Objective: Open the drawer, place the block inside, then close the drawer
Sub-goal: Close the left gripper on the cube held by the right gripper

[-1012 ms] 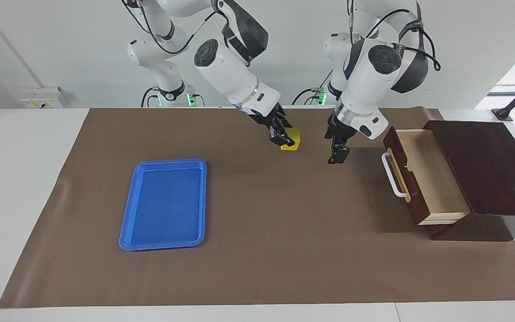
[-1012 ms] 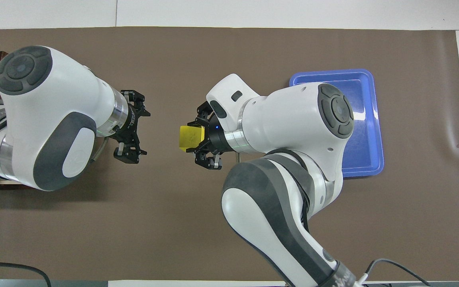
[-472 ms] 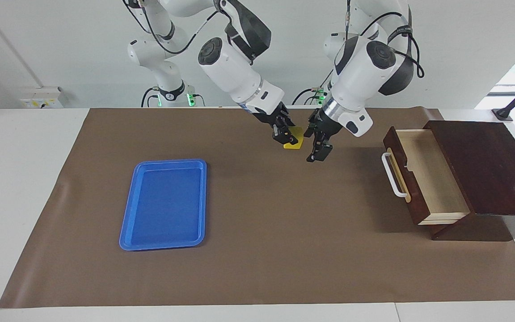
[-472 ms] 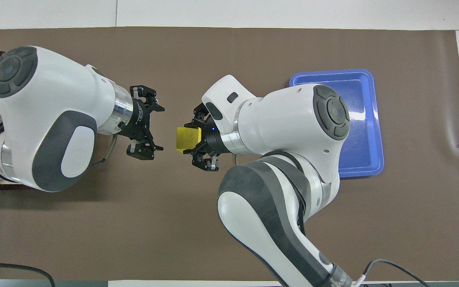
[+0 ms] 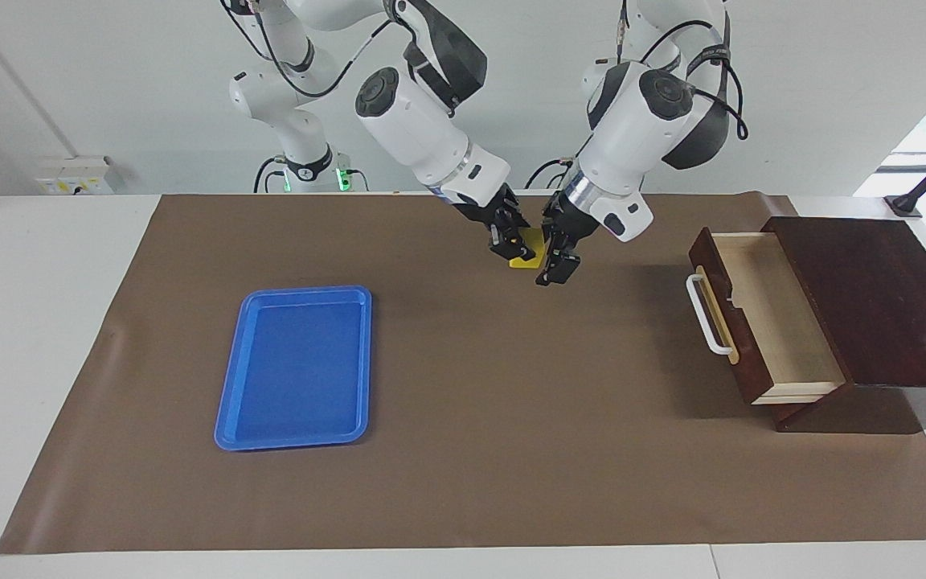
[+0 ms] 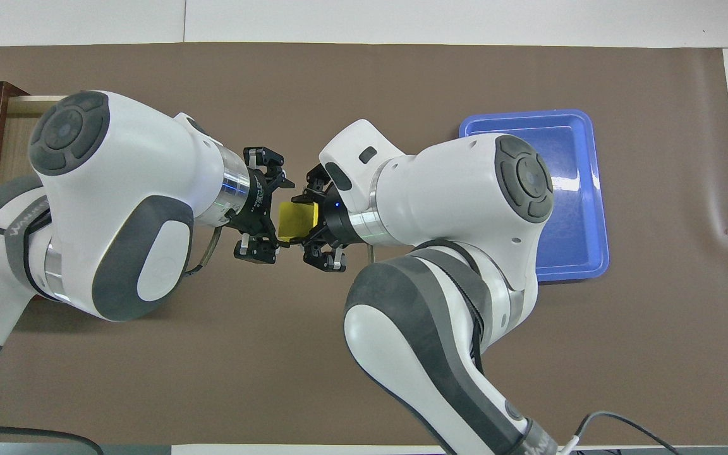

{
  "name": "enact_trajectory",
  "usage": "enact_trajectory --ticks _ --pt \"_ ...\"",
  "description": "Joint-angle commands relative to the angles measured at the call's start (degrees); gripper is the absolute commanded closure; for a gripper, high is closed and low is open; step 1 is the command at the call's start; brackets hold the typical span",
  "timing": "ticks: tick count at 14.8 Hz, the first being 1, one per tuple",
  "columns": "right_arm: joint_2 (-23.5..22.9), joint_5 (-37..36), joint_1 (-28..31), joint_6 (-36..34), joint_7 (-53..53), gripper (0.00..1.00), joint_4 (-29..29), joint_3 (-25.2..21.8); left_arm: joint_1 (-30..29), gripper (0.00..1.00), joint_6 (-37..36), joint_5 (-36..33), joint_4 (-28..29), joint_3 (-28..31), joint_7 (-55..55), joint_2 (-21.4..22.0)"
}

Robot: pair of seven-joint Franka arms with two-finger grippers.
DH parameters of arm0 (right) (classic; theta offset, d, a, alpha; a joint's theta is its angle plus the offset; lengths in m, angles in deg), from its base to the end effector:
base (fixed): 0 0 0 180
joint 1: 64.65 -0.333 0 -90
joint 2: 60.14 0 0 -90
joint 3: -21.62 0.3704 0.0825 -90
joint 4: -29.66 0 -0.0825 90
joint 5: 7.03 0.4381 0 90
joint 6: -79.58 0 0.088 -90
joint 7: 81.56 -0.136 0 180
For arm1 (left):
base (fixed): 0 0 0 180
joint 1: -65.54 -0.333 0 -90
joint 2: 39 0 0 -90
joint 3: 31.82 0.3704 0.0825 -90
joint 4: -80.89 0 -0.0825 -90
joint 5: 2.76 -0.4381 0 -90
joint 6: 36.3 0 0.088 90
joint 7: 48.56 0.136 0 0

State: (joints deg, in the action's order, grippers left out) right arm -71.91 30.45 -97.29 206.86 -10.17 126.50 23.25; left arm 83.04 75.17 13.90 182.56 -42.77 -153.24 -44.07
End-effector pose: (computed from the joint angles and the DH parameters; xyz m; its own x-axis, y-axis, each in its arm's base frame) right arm 0.5840 0.4365 0.5275 0.0366 0.7880 0.6146 0.9988 -0.0492 0.0036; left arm 0.5674 -0.3340 0.5245 0.1349 0.9449 -0.2984 0.9896 -0.1439 -0.0083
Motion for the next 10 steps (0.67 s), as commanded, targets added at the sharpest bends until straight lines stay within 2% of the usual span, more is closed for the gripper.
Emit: enact_trajectory --ticks 1,4,10 --pt "-0.6 -0.6 0.0 -0.3 -1.9 1.0 -1.3 0.0 0.5 0.53 0.6 1.8 2.1 0.6 -0.3 1.8" --pt "-0.6 -0.5 0.0 -0.4 -1.9 1.0 -1.3 0.0 0.0 1.0 0.2 2.9 2.4 0.6 -0.3 1.8" --pt "-0.5 -0.6 0.0 -0.5 -3.5 1.0 -1.4 0.0 -0.9 1.0 -0.2 3.9 2.3 0.6 -0.2 1.9"
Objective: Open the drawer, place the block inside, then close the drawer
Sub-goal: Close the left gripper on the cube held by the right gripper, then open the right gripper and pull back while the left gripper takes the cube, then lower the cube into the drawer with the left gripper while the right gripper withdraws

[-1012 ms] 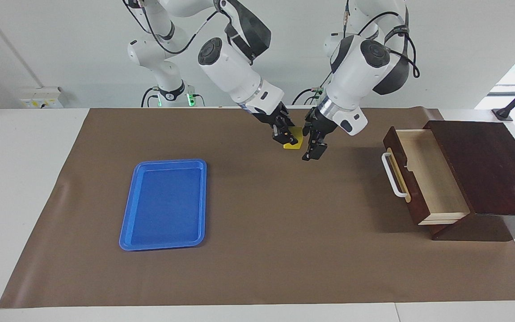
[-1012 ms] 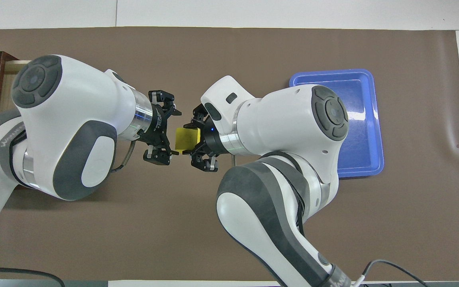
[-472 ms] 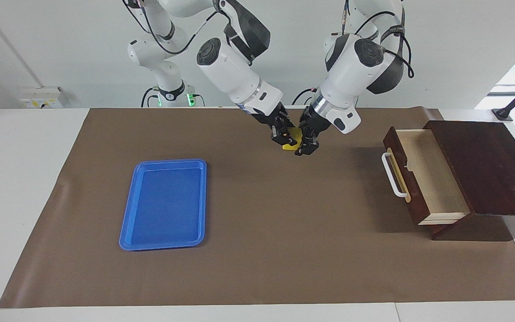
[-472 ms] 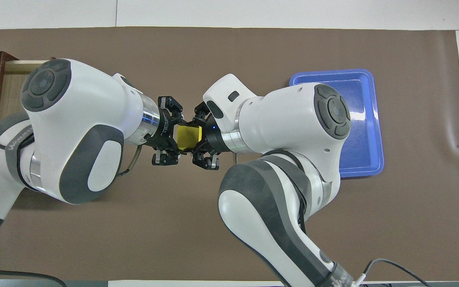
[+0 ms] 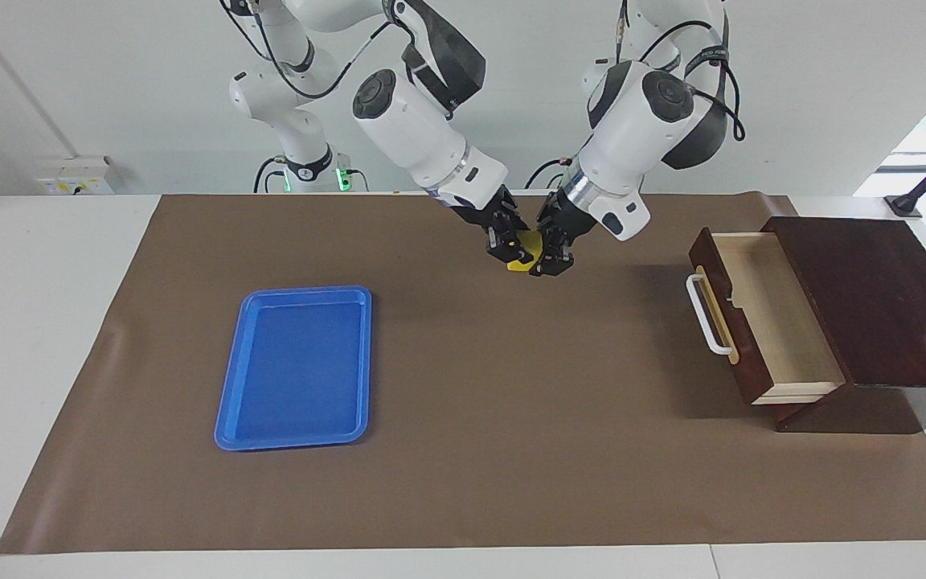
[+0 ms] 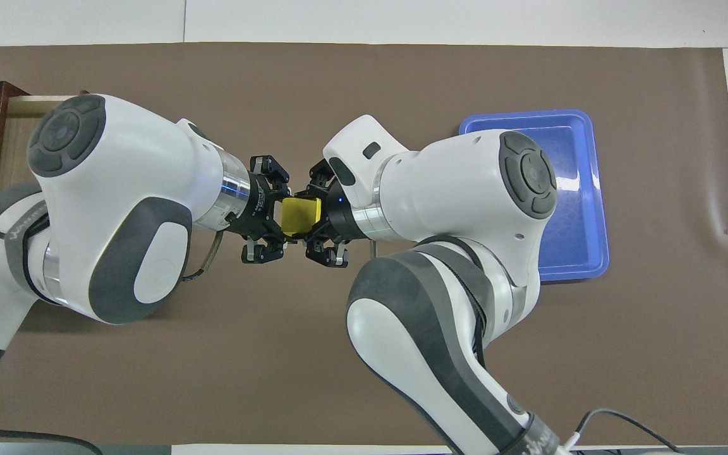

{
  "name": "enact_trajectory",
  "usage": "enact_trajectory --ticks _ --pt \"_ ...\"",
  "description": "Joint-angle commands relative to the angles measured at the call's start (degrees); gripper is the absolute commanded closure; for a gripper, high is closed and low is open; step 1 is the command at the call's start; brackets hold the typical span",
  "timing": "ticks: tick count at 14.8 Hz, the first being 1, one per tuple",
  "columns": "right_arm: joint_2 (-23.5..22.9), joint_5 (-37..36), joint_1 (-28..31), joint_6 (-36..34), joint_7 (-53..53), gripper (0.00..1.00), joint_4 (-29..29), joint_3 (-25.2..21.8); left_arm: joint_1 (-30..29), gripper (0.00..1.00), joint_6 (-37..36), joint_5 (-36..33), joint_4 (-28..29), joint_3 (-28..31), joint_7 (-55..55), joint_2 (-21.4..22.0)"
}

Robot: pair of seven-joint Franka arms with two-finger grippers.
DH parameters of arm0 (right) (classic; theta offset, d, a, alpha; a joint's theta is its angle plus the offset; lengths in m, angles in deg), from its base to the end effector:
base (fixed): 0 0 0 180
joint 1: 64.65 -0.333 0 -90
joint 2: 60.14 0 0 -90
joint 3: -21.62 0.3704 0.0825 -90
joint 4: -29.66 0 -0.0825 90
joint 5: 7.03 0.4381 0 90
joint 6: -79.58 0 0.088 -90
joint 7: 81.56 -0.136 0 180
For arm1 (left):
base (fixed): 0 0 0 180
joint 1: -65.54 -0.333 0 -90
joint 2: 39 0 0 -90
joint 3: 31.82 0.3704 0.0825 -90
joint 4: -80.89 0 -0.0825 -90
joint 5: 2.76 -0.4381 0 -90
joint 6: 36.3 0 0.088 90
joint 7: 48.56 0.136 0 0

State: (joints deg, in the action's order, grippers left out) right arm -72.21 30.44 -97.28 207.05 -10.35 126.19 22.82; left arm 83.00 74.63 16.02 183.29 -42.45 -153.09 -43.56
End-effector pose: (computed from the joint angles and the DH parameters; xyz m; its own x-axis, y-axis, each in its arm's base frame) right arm 0.5891 0.4332 0.5270 0.0450 0.7876 0.6145 0.9981 -0.0611 0.0052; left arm 0.5633 -0.3319 0.5234 0.1158 0.9388 -0.3243 0.9906 -0.1331 -0.0317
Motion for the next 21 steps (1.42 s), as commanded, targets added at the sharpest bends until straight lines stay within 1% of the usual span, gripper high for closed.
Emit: enact_trajectory --ticks 1,3,4,6,7,8,9,10,11,13,14,16,19,21 --pt "-0.2 -0.6 -0.2 -0.6 -4.5 1.0 -1.1 0.5 -0.9 1.0 0.3 1.8 1.6 0.4 -0.3 1.3" --pt "-0.2 -0.6 -0.2 -0.5 -5.1 1.0 -1.1 0.5 -0.9 1.0 0.3 1.8 1.6 0.4 -0.2 1.4" --pt "-0.2 -0.6 -0.2 -0.5 -5.9 0.65 -1.1 0.5 -0.9 1.0 0.3 1.8 1.6 0.4 -0.1 1.4" --pt "-0.2 -0.6 -0.2 -0.6 -6.2 0.55 -1.2 0.5 -0.9 1.0 0.3 1.9 1.6 0.4 -0.1 1.4" --pt "-0.2 -0.6 -0.2 -0.6 -6.3 0.36 -1.3 0.5 -1.0 1.0 0.3 1.9 1.6 0.4 -0.1 1.3" --pt "-0.2 -0.6 -0.2 -0.7 -6.3 0.33 -1.4 0.5 -1.5 1.0 0.3 1.9 1.6 0.4 0.0 1.3" --pt "-0.2 -0.6 -0.2 -0.7 -6.3 0.32 -1.4 0.5 -1.6 1.0 0.3 1.9 1.6 0.4 0.0 1.4" --pt "-0.2 -0.6 -0.2 -0.6 -6.4 0.23 -1.5 0.5 -1.6 1.0 0.3 1.9 1.6 0.4 0.0 1.4" --pt "-0.2 -0.6 -0.2 -0.7 -6.6 0.01 -1.5 0.5 -1.7 1.0 0.3 1.9 1.6 0.4 0.1 1.4" --pt "-0.2 -0.6 -0.2 -1.0 -6.9 0.0 -1.6 0.5 -2.0 1.0 0.3 1.9 1.6 0.4 0.3 1.4" --pt "-0.2 -0.6 -0.2 -1.1 -7.6 0.0 -1.6 0.5 -3.1 1.0 0.1 1.9 1.4 0.4 0.6 1.4" --pt "-0.1 -0.9 -0.2 -2.3 -8.5 0.0 -1.9 0.5 -5.0 1.0 -3.2 1.8 0.9 1.1 4.6 2.4" --pt "0.5 -1.1 0.7 -4.8 -8.5 0.0 -1.9 0.4 -12.5 1.0 -7.1 1.7 0.7 1.1 11.0 4.4" --pt "1.6 -1.3 1.2 -7.8 -8.5 0.0 -1.9 -0.3 -17.2 1.0 -9.3 1.0 -1.3 1.1 15.3 4.4"
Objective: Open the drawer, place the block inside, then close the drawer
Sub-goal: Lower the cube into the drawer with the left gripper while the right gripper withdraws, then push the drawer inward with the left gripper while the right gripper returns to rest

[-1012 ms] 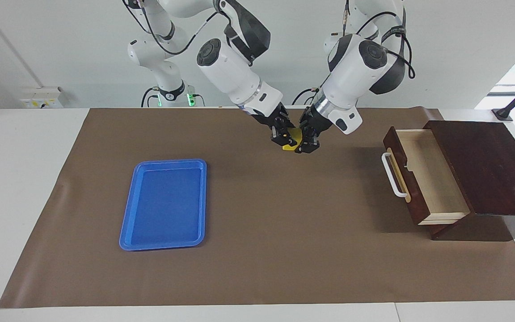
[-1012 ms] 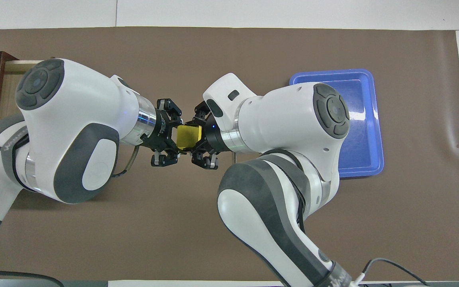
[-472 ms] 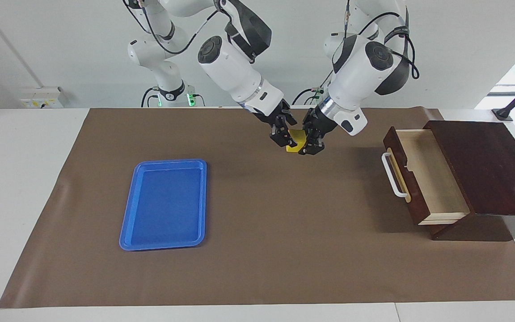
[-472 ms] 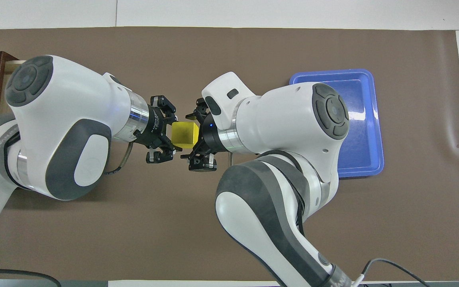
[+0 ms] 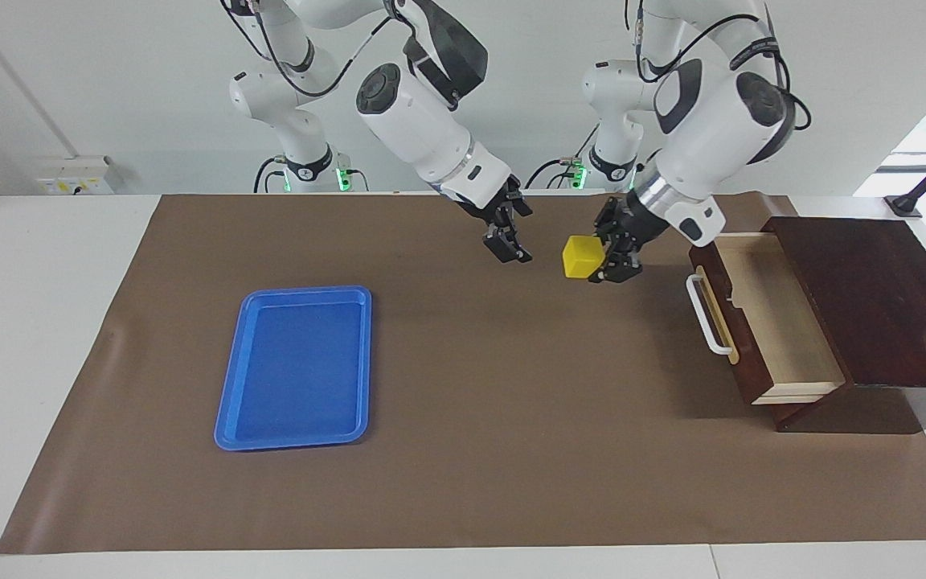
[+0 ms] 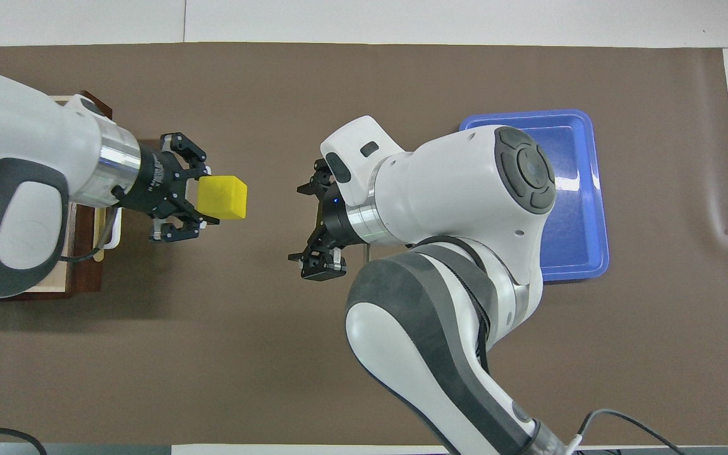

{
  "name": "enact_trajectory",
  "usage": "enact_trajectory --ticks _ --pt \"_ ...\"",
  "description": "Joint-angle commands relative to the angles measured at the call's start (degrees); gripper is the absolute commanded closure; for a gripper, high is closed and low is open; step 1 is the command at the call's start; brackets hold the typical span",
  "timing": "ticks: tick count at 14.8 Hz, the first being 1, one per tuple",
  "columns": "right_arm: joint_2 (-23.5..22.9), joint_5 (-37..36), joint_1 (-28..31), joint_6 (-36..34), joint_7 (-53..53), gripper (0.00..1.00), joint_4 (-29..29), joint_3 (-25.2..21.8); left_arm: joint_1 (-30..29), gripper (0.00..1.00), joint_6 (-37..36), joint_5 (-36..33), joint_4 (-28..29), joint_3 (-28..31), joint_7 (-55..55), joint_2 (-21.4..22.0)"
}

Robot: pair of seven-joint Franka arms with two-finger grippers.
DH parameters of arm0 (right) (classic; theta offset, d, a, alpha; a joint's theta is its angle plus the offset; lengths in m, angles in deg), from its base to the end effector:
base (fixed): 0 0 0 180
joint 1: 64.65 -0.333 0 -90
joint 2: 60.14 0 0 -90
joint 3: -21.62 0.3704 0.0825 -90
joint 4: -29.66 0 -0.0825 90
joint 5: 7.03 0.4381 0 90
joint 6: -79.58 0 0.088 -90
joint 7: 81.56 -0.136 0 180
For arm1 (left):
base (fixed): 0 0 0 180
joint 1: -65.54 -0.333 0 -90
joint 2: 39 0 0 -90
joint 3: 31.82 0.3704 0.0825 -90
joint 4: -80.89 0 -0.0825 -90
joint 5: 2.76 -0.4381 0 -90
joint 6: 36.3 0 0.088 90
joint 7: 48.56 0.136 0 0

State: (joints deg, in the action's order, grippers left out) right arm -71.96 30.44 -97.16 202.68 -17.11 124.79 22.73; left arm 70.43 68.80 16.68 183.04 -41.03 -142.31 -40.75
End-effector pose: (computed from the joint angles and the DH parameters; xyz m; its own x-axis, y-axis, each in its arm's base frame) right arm 0.5830 0.4345 0.5369 0.1509 0.7850 0.6008 0.9885 -0.1137 -0.0998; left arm 0.6036 -0.1877 0.5478 0.0869 0.9409 -0.3274 0.9952 -0.0972 -0.0150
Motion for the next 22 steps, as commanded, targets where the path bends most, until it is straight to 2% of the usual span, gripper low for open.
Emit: enact_trajectory --ticks 1,4,7,10,13,19,22 --pt "2.0 -1.3 2.2 -4.7 -1.9 0.0 -0.5 -0.3 -7.0 1.0 -5.0 0.0 -2.6 0.0 6.5 1.1" --pt "4.2 -1.6 6.2 -10.0 -3.6 0.0 -0.4 -0.3 -13.9 1.0 -6.3 -2.6 -6.6 0.1 9.5 -0.4" --pt "7.0 -4.8 11.0 -14.0 -5.5 0.0 -0.1 -0.4 -18.8 1.0 -5.3 -6.7 -6.2 0.2 17.1 -0.5" --pt "10.1 -9.8 16.1 -19.4 -11.5 0.0 -0.1 -0.4 -25.4 1.0 -4.7 -7.1 -5.9 0.2 28.1 -2.4" --pt "12.2 -14.4 19.3 -22.5 -14.3 0.0 -0.4 -0.4 -24.5 1.0 -0.3 -9.9 -0.7 0.2 29.0 -2.5" --pt "14.3 -21.6 26.6 -26.1 -15.8 0.0 -0.5 -0.5 -24.4 1.0 8.4 -10.2 7.6 0.1 29.8 -1.7" --pt "14.4 -24.8 29.6 -27.4 -18.0 0.0 -0.5 -0.8 -24.5 1.0 9.4 -10.2 8.9 0.1 30.2 -1.7"
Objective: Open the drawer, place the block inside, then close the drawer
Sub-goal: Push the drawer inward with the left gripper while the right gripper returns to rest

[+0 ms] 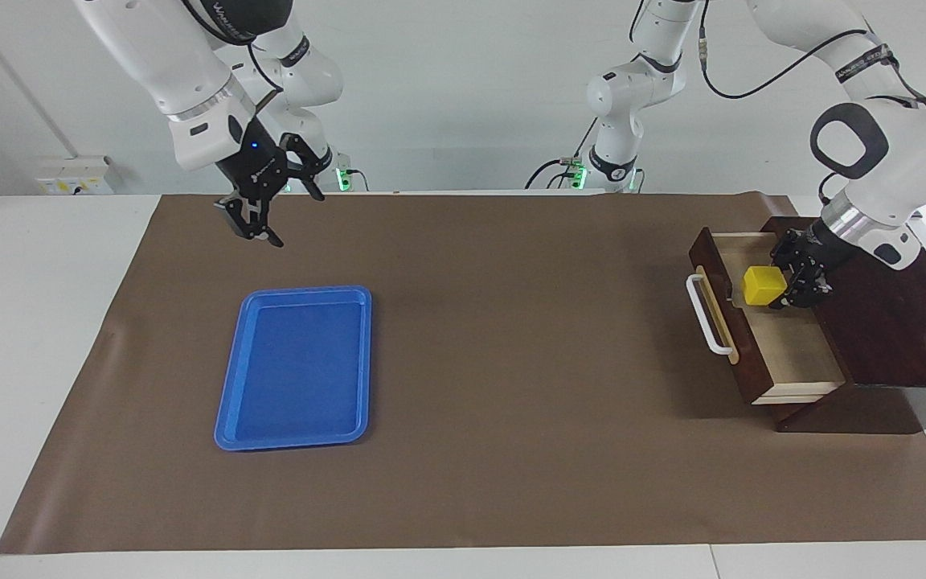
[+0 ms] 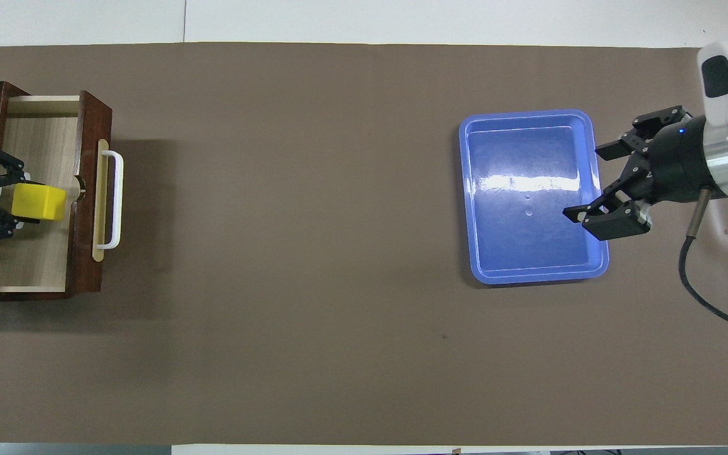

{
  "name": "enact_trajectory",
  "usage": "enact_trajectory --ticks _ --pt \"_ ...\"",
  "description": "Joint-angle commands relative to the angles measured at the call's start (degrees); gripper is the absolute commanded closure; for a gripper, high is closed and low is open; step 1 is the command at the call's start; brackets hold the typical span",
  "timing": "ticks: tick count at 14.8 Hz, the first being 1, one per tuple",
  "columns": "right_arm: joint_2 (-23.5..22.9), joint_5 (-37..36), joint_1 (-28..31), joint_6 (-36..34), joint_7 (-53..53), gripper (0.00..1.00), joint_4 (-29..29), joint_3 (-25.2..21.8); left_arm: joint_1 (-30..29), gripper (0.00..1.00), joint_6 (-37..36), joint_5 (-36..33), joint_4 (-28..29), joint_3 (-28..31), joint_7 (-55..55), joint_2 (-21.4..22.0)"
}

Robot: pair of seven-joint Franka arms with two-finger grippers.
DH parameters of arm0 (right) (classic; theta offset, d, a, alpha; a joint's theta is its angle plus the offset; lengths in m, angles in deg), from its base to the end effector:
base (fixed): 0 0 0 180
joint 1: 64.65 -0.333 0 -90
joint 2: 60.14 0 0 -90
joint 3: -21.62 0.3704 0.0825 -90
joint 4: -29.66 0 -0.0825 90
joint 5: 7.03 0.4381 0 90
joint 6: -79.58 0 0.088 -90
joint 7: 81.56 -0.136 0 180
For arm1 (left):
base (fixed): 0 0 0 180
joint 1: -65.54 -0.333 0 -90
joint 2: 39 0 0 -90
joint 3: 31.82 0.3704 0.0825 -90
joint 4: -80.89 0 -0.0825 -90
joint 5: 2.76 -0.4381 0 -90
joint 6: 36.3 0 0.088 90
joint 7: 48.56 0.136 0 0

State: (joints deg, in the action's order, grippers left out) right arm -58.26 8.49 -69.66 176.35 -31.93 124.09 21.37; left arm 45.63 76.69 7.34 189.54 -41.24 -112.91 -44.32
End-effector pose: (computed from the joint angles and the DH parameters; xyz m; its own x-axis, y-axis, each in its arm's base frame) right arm 0.6047 0.0838 0.6442 0.5934 0.7655 0.2486 0.8031 -0.5835 -0.1204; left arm 0.6283 0.1025 0.4564 0.1944 0.9665 -0.1677 0.9807 -0.1876 0.0556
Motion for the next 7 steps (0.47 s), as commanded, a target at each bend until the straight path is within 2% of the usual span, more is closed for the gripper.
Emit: enact_trajectory --ticks 1,2,3,5,7 --pt "0.7 -4.0 2.8 -1.8 -4.8 0.0 0.2 0.4 0.4 0.73 1.5 -0.9 2.4 0.3 0.8 1.9" --pt "0.7 -4.8 3.6 -2.8 -7.3 0.0 0.1 0.3 0.4 0.07 1.5 -0.9 2.4 0.3 0.9 1.9" --pt "0.7 -5.4 4.3 -3.8 -10.4 0.0 0.1 0.1 0.4 0.0 1.0 -0.9 1.7 0.3 0.7 1.8" --pt "0.6 -8.3 4.5 -5.2 -15.1 0.0 -0.4 -1.2 0.4 0.0 -0.6 -1.0 -0.4 0.3 0.6 1.4" --pt "0.6 -12.7 4.5 -6.8 -20.1 0.0 -1.3 -1.2 0.6 0.0 -4.9 -1.0 -5.1 0.0 0.5 1.0"
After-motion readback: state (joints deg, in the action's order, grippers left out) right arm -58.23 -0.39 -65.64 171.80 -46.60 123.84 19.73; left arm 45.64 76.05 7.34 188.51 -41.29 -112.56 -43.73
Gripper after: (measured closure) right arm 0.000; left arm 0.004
